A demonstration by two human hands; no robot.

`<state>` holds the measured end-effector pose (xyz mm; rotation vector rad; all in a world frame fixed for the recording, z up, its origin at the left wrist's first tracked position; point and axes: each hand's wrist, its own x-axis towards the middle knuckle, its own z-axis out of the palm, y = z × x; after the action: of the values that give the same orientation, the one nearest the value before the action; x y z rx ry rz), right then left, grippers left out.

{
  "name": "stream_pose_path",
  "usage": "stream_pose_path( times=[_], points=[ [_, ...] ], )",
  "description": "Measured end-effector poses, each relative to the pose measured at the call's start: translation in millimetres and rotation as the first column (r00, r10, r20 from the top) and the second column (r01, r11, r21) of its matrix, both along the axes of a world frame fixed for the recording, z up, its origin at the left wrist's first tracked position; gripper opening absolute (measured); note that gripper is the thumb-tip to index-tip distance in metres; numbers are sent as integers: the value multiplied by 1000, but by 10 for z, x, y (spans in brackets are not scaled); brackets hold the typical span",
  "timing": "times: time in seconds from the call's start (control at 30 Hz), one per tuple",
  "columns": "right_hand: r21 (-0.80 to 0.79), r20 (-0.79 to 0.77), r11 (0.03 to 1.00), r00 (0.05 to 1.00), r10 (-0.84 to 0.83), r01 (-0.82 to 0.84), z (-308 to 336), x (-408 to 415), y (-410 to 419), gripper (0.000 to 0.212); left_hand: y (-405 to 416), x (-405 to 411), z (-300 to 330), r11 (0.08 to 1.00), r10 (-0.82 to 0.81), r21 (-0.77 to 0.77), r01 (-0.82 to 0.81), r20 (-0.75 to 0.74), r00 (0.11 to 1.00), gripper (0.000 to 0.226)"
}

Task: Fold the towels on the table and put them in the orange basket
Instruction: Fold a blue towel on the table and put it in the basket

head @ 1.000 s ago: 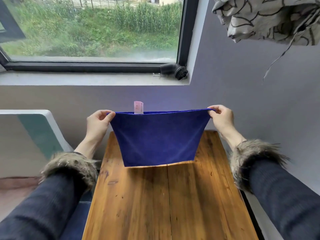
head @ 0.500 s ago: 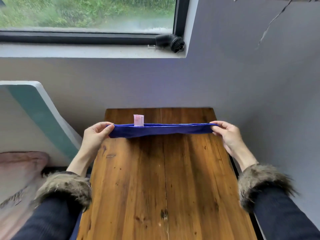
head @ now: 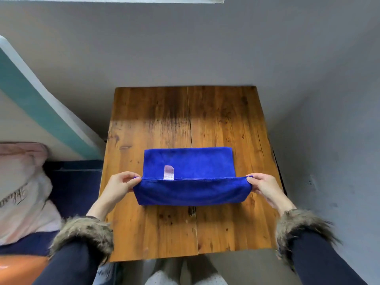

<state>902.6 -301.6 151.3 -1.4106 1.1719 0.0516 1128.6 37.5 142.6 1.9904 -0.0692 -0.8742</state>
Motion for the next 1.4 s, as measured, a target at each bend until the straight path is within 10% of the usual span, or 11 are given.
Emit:
stream_pose_path(
  times=[1.07,1.2,1.4],
  points=[
    [-360,-29,933,999,-15,4,-1323,1215,-657,18,-831,883,-1172,944,52,272,-190,443,895,13],
    [-665,-2,746,998,-55,40,-1117,1164,-419,31,-899,662,-1081,910,-106,372,-185,640,761,37],
    [-817,-253,334,813,524,-470,-1264,1222,642,48,-1459,-188,-1185,790,-608,551,270,647,460,48]
  ],
)
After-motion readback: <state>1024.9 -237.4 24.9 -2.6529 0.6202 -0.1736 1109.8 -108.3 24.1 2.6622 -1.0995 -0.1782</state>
